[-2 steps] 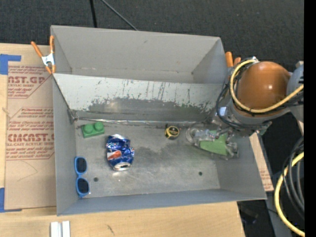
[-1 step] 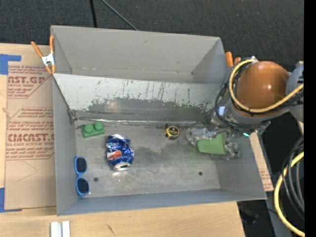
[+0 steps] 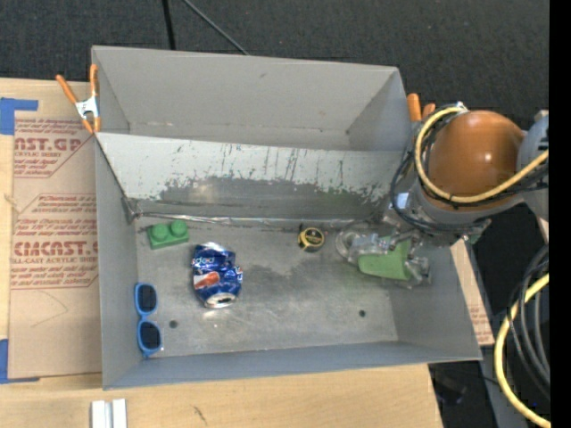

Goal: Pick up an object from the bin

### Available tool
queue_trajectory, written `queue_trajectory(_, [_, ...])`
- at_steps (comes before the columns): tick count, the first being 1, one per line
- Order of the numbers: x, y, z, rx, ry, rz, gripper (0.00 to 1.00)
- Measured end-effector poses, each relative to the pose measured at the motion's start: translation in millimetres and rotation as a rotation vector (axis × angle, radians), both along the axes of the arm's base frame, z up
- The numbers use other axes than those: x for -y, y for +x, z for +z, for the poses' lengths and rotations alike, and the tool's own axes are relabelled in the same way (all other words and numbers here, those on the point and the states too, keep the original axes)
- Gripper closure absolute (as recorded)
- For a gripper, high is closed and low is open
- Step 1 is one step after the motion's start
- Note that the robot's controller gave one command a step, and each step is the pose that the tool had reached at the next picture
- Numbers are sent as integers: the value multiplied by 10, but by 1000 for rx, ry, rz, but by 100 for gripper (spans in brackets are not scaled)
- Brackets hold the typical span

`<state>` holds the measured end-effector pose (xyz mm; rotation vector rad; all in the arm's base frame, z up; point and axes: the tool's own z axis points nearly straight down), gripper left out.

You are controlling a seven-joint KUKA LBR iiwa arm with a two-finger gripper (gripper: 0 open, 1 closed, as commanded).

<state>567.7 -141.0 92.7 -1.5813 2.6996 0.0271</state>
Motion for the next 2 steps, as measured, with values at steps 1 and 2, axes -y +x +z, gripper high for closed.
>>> queue_trajectory(1, [92, 58, 829, 8, -22, -36, 100])
queue_trajectory(2, [98, -18, 1653, 7, -22, -71, 100])
